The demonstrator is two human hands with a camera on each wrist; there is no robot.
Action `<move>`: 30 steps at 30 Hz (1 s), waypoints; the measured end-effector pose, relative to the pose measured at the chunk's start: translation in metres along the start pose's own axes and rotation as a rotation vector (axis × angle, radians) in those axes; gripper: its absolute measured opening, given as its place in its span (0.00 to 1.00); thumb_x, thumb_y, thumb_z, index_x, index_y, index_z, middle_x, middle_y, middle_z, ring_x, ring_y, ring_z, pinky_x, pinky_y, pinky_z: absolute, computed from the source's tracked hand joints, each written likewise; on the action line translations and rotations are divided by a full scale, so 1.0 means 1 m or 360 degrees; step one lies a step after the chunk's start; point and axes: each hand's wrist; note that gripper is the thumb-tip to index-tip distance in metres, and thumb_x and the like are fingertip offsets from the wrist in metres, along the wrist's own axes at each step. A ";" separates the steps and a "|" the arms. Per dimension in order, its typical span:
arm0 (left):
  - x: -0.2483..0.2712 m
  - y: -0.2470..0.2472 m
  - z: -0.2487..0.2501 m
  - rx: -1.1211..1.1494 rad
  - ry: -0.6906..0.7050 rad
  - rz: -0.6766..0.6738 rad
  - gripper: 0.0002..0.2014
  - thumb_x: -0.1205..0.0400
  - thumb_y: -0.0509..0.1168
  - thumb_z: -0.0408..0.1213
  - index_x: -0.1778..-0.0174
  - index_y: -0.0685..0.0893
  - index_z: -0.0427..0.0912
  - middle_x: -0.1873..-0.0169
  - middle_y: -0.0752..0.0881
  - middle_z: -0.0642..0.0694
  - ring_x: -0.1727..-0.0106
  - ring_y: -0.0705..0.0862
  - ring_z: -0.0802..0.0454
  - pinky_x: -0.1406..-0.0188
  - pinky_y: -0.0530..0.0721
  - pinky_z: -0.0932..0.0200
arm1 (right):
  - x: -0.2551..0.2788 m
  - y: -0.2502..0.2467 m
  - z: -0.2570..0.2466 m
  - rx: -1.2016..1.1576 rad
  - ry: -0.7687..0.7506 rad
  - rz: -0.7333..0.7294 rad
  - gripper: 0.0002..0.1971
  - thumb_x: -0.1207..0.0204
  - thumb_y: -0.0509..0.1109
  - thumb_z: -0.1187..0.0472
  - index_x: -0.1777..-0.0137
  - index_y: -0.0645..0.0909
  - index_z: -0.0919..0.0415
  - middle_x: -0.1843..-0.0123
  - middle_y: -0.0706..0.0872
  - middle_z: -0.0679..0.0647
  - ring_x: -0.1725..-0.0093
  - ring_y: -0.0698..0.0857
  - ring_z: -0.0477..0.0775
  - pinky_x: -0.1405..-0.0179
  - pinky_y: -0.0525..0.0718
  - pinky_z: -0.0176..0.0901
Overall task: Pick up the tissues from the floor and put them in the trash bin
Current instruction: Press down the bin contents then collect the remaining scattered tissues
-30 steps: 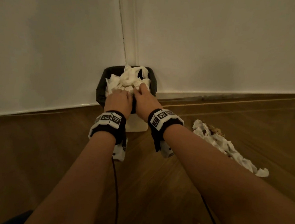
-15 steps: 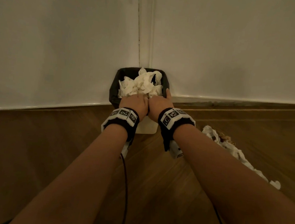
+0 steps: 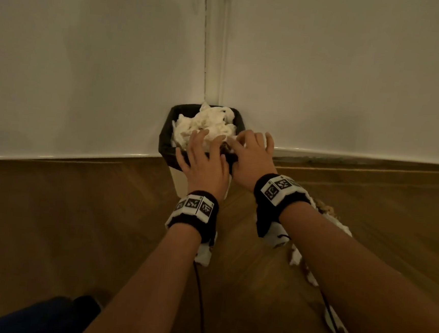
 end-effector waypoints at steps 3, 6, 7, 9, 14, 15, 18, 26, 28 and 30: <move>0.023 0.006 0.031 0.0141 0.0169 0.0107 0.23 0.26 0.66 0.35 0.33 0.76 0.47 0.33 0.74 0.37 0.31 0.72 0.39 0.34 0.66 0.34 | 0.019 -0.009 0.030 -0.0156 0.0221 0.0144 0.27 0.28 0.64 0.60 0.27 0.72 0.51 0.33 0.72 0.55 0.31 0.67 0.58 0.24 0.53 0.57; 0.047 0.019 0.054 0.0228 0.0287 -0.0016 0.22 0.29 0.67 0.34 0.37 0.78 0.49 0.39 0.77 0.40 0.38 0.77 0.40 0.44 0.72 0.41 | 0.050 -0.010 0.072 -0.0250 0.0474 0.0064 0.24 0.28 0.63 0.64 0.30 0.76 0.53 0.36 0.74 0.57 0.34 0.69 0.60 0.30 0.64 0.55; 0.054 0.024 0.057 0.0234 0.0316 -0.0108 0.22 0.28 0.67 0.34 0.38 0.77 0.51 0.40 0.77 0.42 0.39 0.77 0.42 0.44 0.71 0.44 | 0.062 -0.007 0.086 -0.0273 0.0528 0.0001 0.22 0.27 0.63 0.65 0.31 0.77 0.56 0.37 0.75 0.59 0.35 0.69 0.62 0.32 0.67 0.54; 0.066 0.038 0.061 0.0231 0.0373 -0.0361 0.19 0.25 0.63 0.35 0.37 0.76 0.53 0.40 0.76 0.47 0.39 0.76 0.47 0.42 0.69 0.49 | 0.089 0.003 0.110 -0.0387 0.0646 -0.0134 0.20 0.24 0.62 0.65 0.32 0.78 0.59 0.37 0.76 0.62 0.35 0.72 0.64 0.33 0.71 0.52; 0.084 0.073 0.057 0.0136 0.0362 -0.1064 0.18 0.18 0.58 0.36 0.32 0.73 0.51 0.35 0.73 0.47 0.37 0.77 0.47 0.40 0.76 0.51 | 0.142 0.027 0.135 -0.0559 0.1016 -0.0430 0.17 0.20 0.62 0.61 0.32 0.77 0.58 0.35 0.82 0.60 0.39 0.81 0.60 0.41 0.79 0.48; 0.087 0.079 0.058 0.0101 0.0342 -0.1203 0.18 0.17 0.57 0.35 0.30 0.72 0.50 0.33 0.72 0.46 0.37 0.77 0.45 0.40 0.78 0.50 | 0.150 0.032 0.135 -0.0575 0.1044 -0.0479 0.16 0.20 0.62 0.61 0.32 0.77 0.58 0.37 0.83 0.60 0.40 0.82 0.60 0.43 0.79 0.47; 0.096 0.098 0.058 0.0068 0.0336 -0.1502 0.20 0.16 0.56 0.34 0.28 0.70 0.50 0.29 0.68 0.44 0.34 0.76 0.43 0.37 0.79 0.47 | 0.167 0.046 0.129 -0.0640 0.1023 -0.0630 0.16 0.20 0.63 0.61 0.33 0.78 0.57 0.37 0.83 0.58 0.39 0.82 0.59 0.40 0.81 0.50; 0.121 0.133 0.059 -0.0110 0.0551 -0.1739 0.22 0.15 0.53 0.39 0.26 0.67 0.64 0.18 0.53 0.48 0.22 0.61 0.39 0.27 0.68 0.45 | 0.184 0.081 0.116 -0.0159 0.0732 -0.1063 0.21 0.18 0.57 0.58 0.26 0.70 0.45 0.23 0.62 0.57 0.23 0.56 0.69 0.26 0.67 0.62; 0.124 0.137 0.057 -0.0185 0.0605 -0.1811 0.21 0.15 0.52 0.39 0.26 0.68 0.60 0.19 0.54 0.48 0.21 0.60 0.40 0.27 0.68 0.45 | 0.185 0.090 0.115 -0.0184 0.0749 -0.1101 0.21 0.18 0.56 0.57 0.25 0.69 0.46 0.21 0.58 0.56 0.22 0.54 0.70 0.26 0.65 0.62; 0.127 0.138 0.059 -0.0296 0.0625 -0.1820 0.20 0.14 0.51 0.38 0.25 0.69 0.52 0.21 0.61 0.45 0.23 0.64 0.41 0.30 0.70 0.45 | 0.186 0.097 0.114 -0.0260 0.0883 -0.1139 0.22 0.18 0.56 0.54 0.23 0.66 0.49 0.19 0.56 0.56 0.21 0.53 0.67 0.25 0.60 0.60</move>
Point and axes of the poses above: each hand's wrist, its own x-axis away from the middle knuckle, its own y-axis out of the palm, z = x × y
